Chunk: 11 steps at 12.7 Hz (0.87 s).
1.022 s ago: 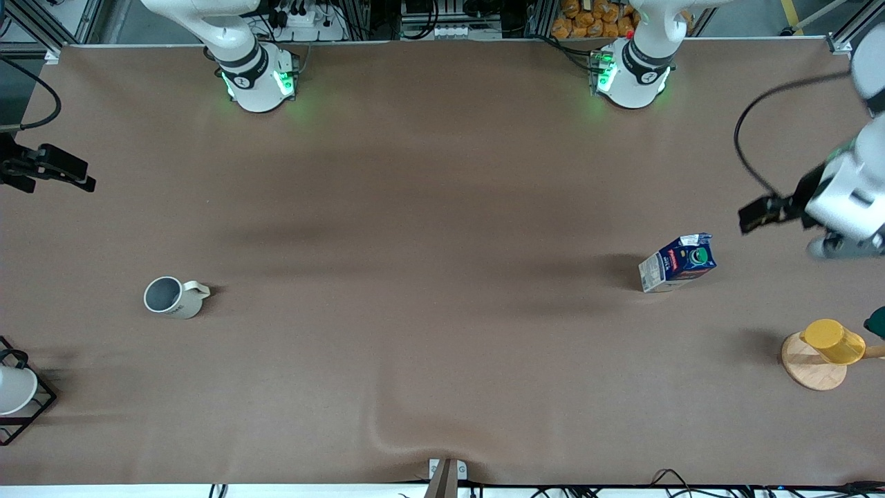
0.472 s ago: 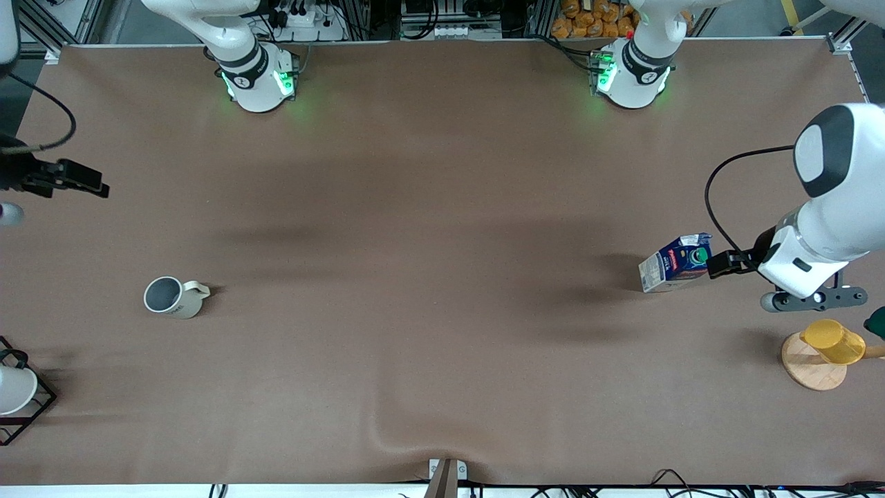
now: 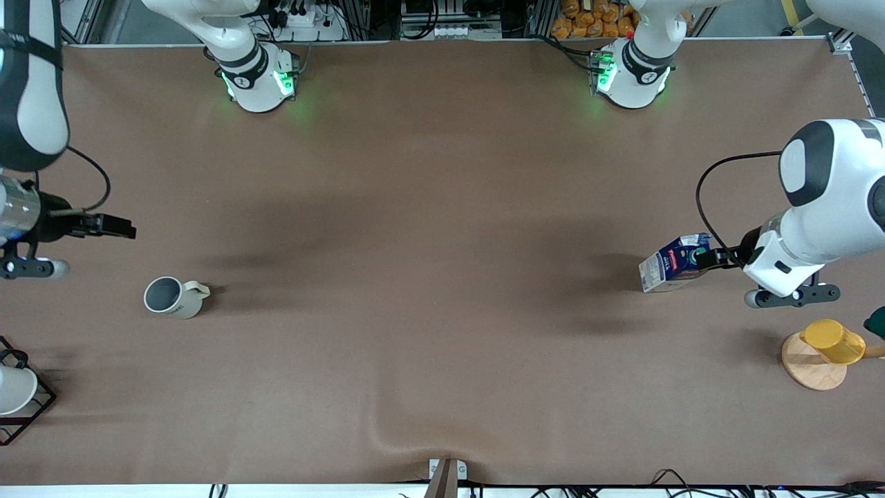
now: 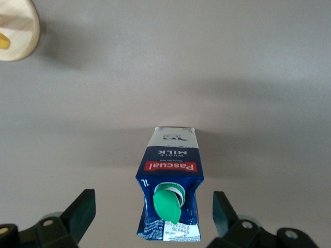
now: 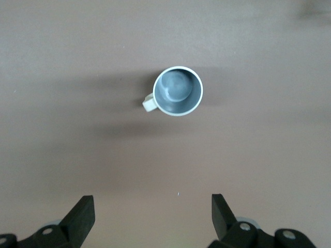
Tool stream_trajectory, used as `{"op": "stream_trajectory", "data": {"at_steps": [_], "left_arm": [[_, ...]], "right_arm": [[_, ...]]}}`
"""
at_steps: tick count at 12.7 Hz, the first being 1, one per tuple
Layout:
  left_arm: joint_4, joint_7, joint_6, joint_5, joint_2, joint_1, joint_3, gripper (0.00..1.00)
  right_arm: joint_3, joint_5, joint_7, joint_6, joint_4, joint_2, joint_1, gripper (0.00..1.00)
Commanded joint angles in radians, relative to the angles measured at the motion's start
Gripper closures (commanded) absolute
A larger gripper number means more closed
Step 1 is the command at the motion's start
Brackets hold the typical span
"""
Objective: Place milk next to cup
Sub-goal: 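Reach the left gripper to the milk carton while the right gripper reaches the mug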
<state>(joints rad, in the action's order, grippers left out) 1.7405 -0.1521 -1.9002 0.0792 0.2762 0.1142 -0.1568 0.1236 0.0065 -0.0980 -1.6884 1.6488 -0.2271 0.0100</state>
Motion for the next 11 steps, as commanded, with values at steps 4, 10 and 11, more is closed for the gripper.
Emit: {"op": "stream_trajectory", "data": {"at_steps": [4, 10, 11], "left_arm": [[0.083, -0.003, -0.043, -0.013, -0.022, 0.004, -0.01, 0.0], [0.132, 0.002, -0.108, -0.012, -0.014, 0.001, -0.01, 0.0], [0.132, 0.009, -0.105, -0.012, -0.009, 0.004, -0.01, 0.0]], "right_arm": [[-0.009, -0.016, -0.022, -0.112, -0.011, -0.099, 0.013, 0.0], [-0.009, -0.016, -0.067, -0.229, -0.009, -0.208, 0.024, 0.0], [-0.009, -0.016, -0.087, -0.247, -0.009, -0.228, 0.037, 0.0]]}}
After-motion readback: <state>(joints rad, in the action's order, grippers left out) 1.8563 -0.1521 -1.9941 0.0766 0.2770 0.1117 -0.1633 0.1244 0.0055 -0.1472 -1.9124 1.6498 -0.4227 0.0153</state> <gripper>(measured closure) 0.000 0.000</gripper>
